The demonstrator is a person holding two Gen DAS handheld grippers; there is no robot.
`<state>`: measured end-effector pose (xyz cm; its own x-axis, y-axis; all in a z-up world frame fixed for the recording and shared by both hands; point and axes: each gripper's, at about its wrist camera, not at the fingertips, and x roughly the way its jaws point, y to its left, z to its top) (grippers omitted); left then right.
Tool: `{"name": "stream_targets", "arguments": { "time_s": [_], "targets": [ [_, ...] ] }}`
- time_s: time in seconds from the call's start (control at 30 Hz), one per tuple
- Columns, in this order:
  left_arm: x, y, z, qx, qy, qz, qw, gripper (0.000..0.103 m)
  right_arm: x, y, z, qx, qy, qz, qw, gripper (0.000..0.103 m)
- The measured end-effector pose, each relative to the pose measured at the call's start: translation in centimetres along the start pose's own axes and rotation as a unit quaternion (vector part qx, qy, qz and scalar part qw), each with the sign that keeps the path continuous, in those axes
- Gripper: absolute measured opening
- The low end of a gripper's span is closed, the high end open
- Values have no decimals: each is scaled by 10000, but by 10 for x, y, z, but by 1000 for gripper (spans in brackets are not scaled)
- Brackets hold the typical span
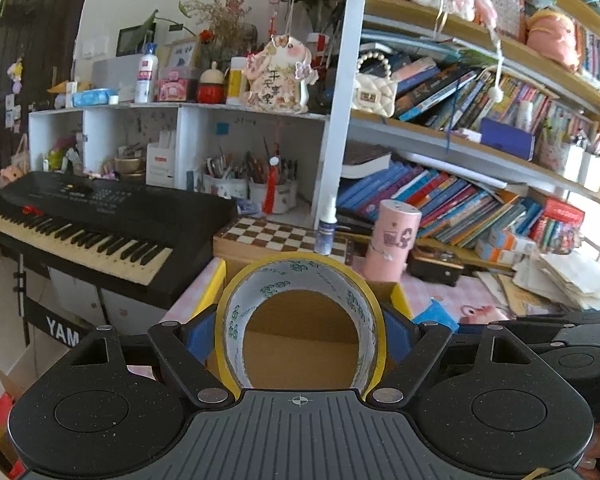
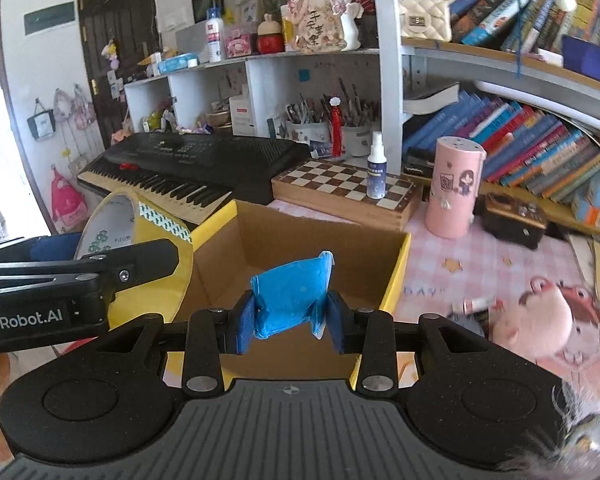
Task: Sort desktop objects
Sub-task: 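Lower both grippers into the box and open them to release the items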
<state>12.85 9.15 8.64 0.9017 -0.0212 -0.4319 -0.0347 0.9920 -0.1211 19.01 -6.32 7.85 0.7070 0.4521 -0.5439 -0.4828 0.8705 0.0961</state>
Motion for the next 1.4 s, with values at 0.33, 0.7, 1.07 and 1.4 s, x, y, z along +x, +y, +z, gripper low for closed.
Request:
{"name": "stream_targets", "arguments": {
  "time_s": [0.33,0.7,1.07,1.4],
  "targets": [
    [79,-5,-13,-21,697,379,9968,83,90,-16,-2,-1232,747,48,9895,34],
    [123,-2,-23,-63,1285,741,9889,83,151,-17,-1,-2336,1357,444,9618,34],
    [149,7,-20,-159,1652,866,9823,83,182,-8,6,-3208,1755,892,9265,34],
    [152,13,-21,-416,1933,842,9766,84,178,3,-15,-4549,1509,1083,8710,35]
  ]
}}
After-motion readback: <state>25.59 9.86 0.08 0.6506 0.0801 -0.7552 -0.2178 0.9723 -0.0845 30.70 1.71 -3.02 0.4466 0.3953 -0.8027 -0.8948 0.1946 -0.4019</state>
